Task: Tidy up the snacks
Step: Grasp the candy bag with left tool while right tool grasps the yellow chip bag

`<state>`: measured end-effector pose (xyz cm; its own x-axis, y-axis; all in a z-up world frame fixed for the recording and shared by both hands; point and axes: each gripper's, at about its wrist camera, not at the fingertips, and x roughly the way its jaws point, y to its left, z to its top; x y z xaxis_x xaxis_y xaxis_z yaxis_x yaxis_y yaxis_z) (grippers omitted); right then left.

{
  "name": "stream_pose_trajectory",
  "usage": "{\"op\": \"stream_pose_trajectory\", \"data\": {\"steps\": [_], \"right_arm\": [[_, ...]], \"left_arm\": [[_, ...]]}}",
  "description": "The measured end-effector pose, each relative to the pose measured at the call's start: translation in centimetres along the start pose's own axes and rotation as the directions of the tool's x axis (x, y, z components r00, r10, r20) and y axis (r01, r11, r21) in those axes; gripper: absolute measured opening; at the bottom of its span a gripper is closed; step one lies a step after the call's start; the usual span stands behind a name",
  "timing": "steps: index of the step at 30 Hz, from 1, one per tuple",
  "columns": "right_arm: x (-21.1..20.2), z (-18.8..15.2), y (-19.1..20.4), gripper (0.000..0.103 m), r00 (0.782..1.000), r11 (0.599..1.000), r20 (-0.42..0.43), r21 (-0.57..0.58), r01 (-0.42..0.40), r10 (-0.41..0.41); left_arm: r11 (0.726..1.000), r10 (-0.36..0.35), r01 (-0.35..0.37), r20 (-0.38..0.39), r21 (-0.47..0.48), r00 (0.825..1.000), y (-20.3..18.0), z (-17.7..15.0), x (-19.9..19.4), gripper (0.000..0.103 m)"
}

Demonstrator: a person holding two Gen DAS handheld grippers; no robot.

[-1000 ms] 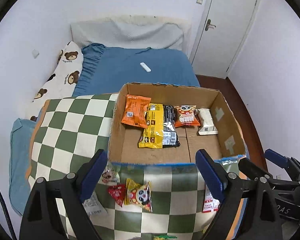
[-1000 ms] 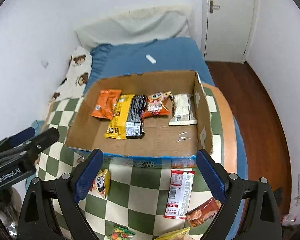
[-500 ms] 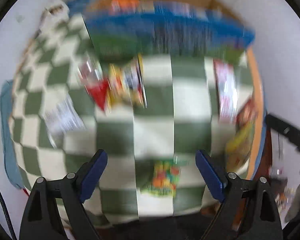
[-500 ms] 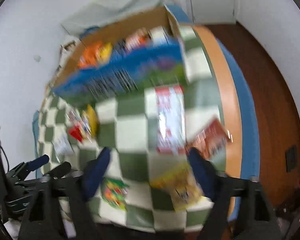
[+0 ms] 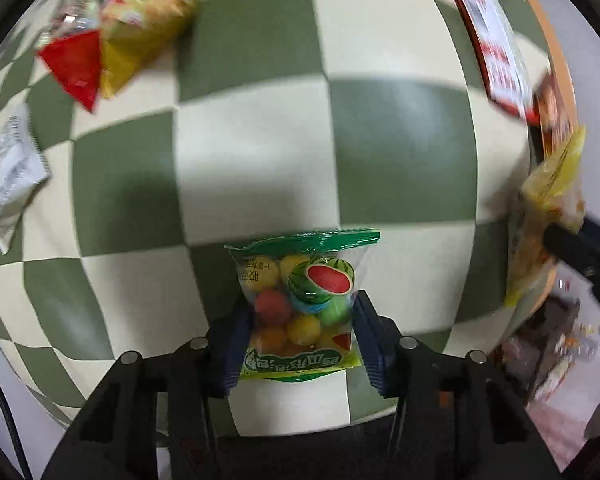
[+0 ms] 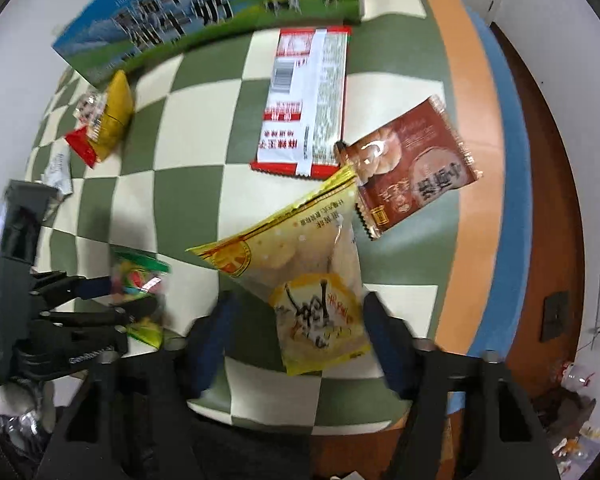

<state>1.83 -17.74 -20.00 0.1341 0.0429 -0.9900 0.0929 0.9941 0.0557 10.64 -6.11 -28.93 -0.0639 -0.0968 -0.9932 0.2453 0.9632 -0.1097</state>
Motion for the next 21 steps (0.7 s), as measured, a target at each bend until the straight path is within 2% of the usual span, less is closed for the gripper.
{"op": "stream_pose_trajectory", "data": {"steps": [2, 6, 8, 10, 13, 15, 17, 21], "right_arm": [[0.5, 0.3, 0.1, 0.05, 1.0, 0.999, -0.007, 0.032, -0.023, 0.023], [0.8, 0.9, 1.2, 0.049, 0.994, 0.991, -0.01, 0.076, -0.108, 0.109], [1.2, 1.2, 1.7, 0.05, 0.995, 0.992, -0.019, 0.08, -0.095, 0.096], [2.3, 1.3, 2.0, 0.056, 0.996, 0.993, -0.042, 0.086, -0.076, 0.08], [4.2, 1.1, 2.3, 0.053, 0.995, 0.995, -0.082, 0.088, -0.044, 0.051], [4.4, 0.9, 2.4, 0.05, 0.996, 0.995, -0.072, 0.092, -0.042, 0.048], [3.8, 0.8, 2.5, 0.046, 0.997, 0.994, -0.057, 0.095, -0.05, 0.056], [1.3, 1.2, 2.1, 0.043, 0.993, 0.984, -0.009, 0.132, -0.12, 0.122]], "left_arm": [[0.999, 0.015, -0.014, 0.037, -0.036, 0.999, 0.7, 0.5, -0.7, 0.046], [0.995, -0.017, 0.02, 0.027, -0.101, 0.999, 2.1, 1.3, -0.3, 0.049], [0.996, -0.022, 0.022, -0.006, -0.091, 1.0, 2.0, 1.6, 0.7, 0.05], [0.996, -0.016, 0.016, -0.004, -0.09, 1.0, 2.0, 1.8, 1.1, 0.05], [0.996, -0.001, 0.002, 0.015, -0.093, 1.0, 1.4, 1.3, 1.0, 0.047], [0.996, 0.006, -0.003, 0.038, -0.086, 0.999, 0.9, 1.1, 0.5, 0.046], [0.997, 0.006, -0.001, 0.06, -0.08, 0.998, 0.4, 0.4, -0.4, 0.046], [0.997, -0.023, 0.031, 0.11, -0.072, 0.994, 0.0, -0.1, -3.2, 0.045]]}}
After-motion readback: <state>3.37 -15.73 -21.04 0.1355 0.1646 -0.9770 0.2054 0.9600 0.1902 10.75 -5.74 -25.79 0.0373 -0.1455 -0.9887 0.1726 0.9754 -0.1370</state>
